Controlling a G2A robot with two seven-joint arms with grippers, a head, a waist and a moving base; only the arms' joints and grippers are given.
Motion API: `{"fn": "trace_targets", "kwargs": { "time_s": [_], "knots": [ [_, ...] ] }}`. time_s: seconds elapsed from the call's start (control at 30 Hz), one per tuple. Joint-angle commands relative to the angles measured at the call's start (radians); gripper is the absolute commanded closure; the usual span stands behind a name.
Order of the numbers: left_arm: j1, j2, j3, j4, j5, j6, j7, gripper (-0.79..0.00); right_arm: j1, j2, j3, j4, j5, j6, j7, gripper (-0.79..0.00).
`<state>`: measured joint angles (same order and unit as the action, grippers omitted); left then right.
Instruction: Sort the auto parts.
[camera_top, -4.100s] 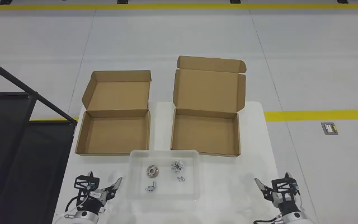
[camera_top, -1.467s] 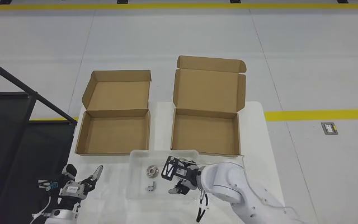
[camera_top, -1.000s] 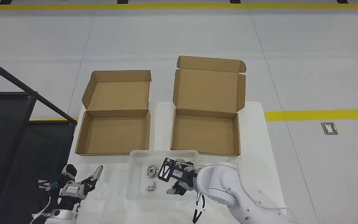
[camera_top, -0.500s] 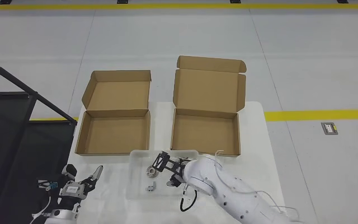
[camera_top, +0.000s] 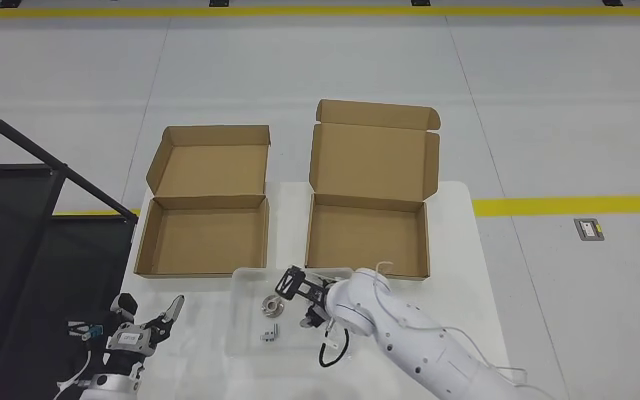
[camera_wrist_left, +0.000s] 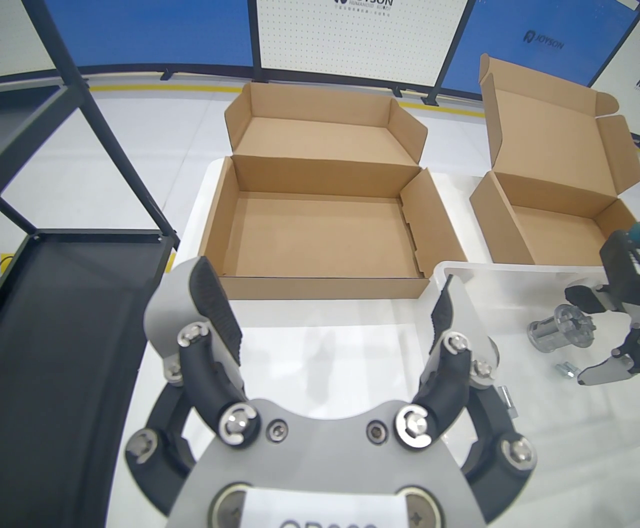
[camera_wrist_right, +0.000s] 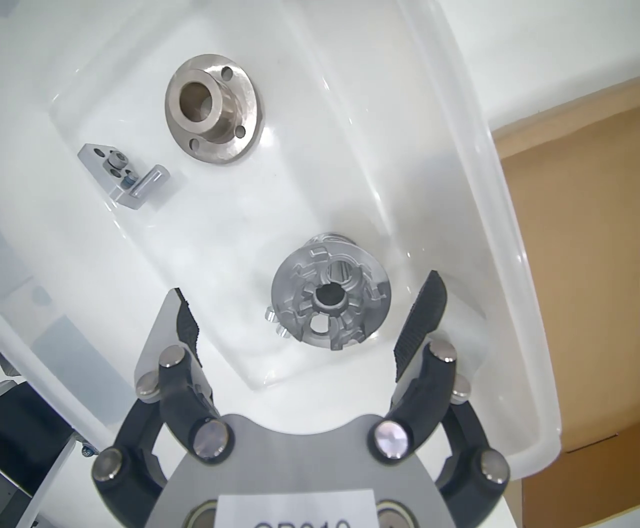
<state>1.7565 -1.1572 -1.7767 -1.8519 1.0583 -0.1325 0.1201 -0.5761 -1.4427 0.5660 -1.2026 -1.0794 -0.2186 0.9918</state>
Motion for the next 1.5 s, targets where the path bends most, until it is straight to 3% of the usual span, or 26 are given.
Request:
{"fn": "trace_targets", "kwargs": {
  "time_s": [0.0,0.03,0.07,0.13,0.17,0.27,0.33,0.43,0.53,0.57,0.83,1.17,1.27,1.47],
  "knots": [
    [0.000,0.000,0.000,0.000,0.000,0.000,0.000,-0.785,0.005,-0.008,-0.003,0.018,0.001,0.001,-0.004,-0.785],
    [0.000,0.000,0.000,0.000,0.000,0.000,0.000,-0.785,0.007,-0.011,-0.002,0.027,0.004,0.004,-0.007,-0.785],
    [0.000,0.000,0.000,0.000,0.000,0.000,0.000,-0.785,0.009,-0.013,-0.002,0.035,0.003,0.005,-0.010,-0.720],
    [0.000,0.000,0.000,0.000,0.000,0.000,0.000,-0.785,0.013,-0.018,0.000,0.047,0.002,0.005,-0.012,-0.545],
    [0.000,0.000,0.000,0.000,0.000,0.000,0.000,-0.785,0.014,-0.020,0.001,0.052,0.002,0.005,-0.014,-0.385],
    [0.000,0.000,0.000,0.000,0.000,0.000,0.000,-0.785,0.016,-0.024,0.004,0.064,-0.012,0.019,-0.004,-0.283],
    [0.000,0.000,0.000,0.000,0.000,0.000,0.000,-0.785,0.017,-0.028,0.004,0.062,-0.019,0.030,0.012,-0.292],
    [0.000,0.000,0.000,0.000,0.000,0.000,0.000,-0.785,0.016,-0.032,0.007,0.061,-0.026,0.027,0.014,-0.228],
    [0.000,0.000,0.000,0.000,0.000,0.000,0.000,-0.785,0.010,-0.033,0.013,0.041,-0.038,0.025,0.014,-0.022],
    [0.000,0.000,0.000,0.000,0.000,0.000,0.000,-0.785,0.006,-0.032,0.015,0.031,-0.044,0.021,0.015,0.000],
    [0.000,0.000,0.000,0.000,0.000,0.000,0.000,-0.785,-0.049,-0.003,0.074,-0.173,-0.059,-0.072,0.070,0.000],
    [0.000,0.000,0.000,0.000,0.000,0.000,0.000,-0.785,-0.156,0.073,0.301,-0.552,-0.094,-0.193,0.153,0.000],
    [0.000,0.000,0.000,0.000,0.000,0.000,0.000,-0.785,-0.151,0.081,0.352,-0.574,-0.048,-0.251,0.130,0.000],
    [0.000,0.000,0.000,0.000,0.000,0.000,0.000,-0.785,-0.051,0.086,0.439,-0.451,0.031,-0.273,0.110,0.000]
  ]
}}
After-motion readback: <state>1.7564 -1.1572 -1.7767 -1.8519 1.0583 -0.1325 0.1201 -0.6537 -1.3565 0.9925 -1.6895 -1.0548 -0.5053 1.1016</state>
